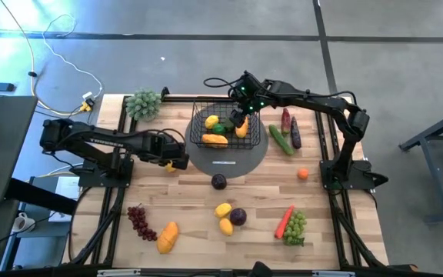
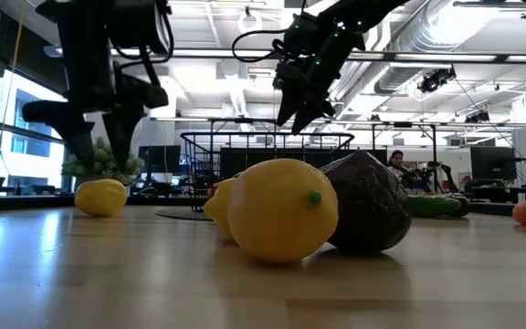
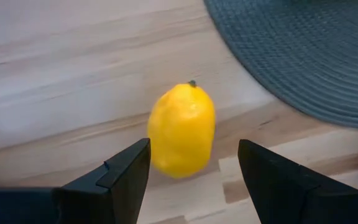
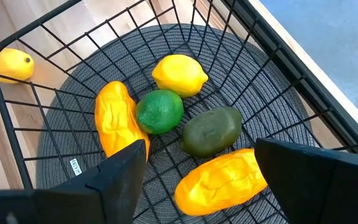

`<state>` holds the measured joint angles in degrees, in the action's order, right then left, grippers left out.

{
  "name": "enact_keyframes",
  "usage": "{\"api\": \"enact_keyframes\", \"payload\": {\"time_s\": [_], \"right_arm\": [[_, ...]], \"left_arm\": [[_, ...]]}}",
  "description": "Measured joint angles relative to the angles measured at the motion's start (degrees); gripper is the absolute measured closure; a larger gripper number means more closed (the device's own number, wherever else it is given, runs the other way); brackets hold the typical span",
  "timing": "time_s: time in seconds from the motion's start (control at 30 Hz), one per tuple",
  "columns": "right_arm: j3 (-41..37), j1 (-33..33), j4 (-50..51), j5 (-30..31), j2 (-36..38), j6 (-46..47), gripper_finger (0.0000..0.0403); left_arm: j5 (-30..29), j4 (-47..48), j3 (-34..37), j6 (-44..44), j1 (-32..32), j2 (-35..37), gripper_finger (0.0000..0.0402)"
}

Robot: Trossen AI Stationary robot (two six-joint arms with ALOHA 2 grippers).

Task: Build produce basket
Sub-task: Put the yellow lemon into the wire basket

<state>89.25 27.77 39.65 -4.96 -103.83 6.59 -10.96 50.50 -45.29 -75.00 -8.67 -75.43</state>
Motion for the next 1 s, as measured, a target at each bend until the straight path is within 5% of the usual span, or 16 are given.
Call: {"api": "enact_keyframes", "payload": {"time_s": [0.67, 1.0], "right_arm": [[0.0, 0.0, -0.4, 0.0, 0.0, 1.1, 0.0121], [0.0, 0.0, 1.3, 0.1, 1.4, 2.7, 0.0121]], "left_arm": [[1.7, -5.3, 1.6, 0.6, -1.6, -12.4, 0.0168], [2.2, -5.8, 1.5, 5.2, -1.5, -11.6, 0.0227]]}}
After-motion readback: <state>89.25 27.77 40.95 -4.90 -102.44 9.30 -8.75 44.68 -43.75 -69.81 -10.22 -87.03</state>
